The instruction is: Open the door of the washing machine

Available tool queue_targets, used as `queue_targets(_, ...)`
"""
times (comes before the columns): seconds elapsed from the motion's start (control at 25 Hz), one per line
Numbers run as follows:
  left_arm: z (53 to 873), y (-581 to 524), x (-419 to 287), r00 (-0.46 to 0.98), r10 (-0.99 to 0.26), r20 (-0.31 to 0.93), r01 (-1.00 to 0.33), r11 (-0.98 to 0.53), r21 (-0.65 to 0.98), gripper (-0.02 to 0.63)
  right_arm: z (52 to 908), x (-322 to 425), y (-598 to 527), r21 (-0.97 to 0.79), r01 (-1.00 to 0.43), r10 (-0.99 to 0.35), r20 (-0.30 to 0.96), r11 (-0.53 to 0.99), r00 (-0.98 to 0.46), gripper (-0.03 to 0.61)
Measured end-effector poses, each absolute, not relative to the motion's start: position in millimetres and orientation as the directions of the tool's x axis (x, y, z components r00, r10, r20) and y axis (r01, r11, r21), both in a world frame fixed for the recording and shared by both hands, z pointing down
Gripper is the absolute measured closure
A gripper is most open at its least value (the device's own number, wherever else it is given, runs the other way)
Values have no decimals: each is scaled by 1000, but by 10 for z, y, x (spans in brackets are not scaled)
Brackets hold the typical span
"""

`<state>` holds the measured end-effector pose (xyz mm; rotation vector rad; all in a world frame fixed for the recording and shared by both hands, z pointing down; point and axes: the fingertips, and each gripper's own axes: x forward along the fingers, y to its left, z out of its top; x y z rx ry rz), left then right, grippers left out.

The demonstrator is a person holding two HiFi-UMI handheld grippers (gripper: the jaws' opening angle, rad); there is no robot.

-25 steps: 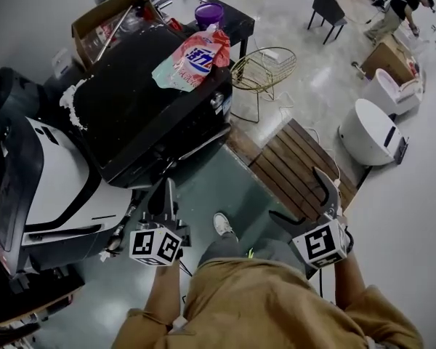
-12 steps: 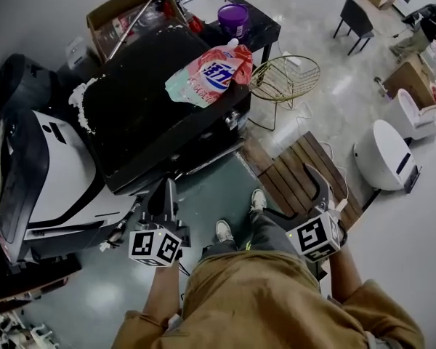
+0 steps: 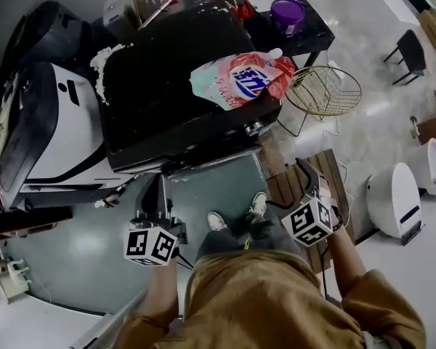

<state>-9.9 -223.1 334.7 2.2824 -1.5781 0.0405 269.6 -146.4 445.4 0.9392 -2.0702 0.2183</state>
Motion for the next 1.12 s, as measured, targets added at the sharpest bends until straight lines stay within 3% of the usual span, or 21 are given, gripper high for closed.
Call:
queue_targets(0.32, 3553, -1782, -497, 162, -936, 312, -967, -89, 238, 554, 5446, 2484, -1916, 82, -595, -417, 788, 800, -452, 8)
queue_targets(0.64, 3605, -1271, -899, -15, -937, 349, -973, 95, 212, 554, 6290, 2265, -2154, 53, -494, -290, 861, 868, -417, 9)
queue_targets(0.88, 3823, -965, -1139, -57, -925, 376, -965, 147, 215, 554, 6877, 2267, -2171, 10, -513, -207, 922, 858, -328, 14)
queue_targets(1.12, 4161, -806, -1285, -22, -896, 444, -967, 132, 217, 554, 7160, 2295, -2463, 86, -546, -260, 933, 833, -249, 69)
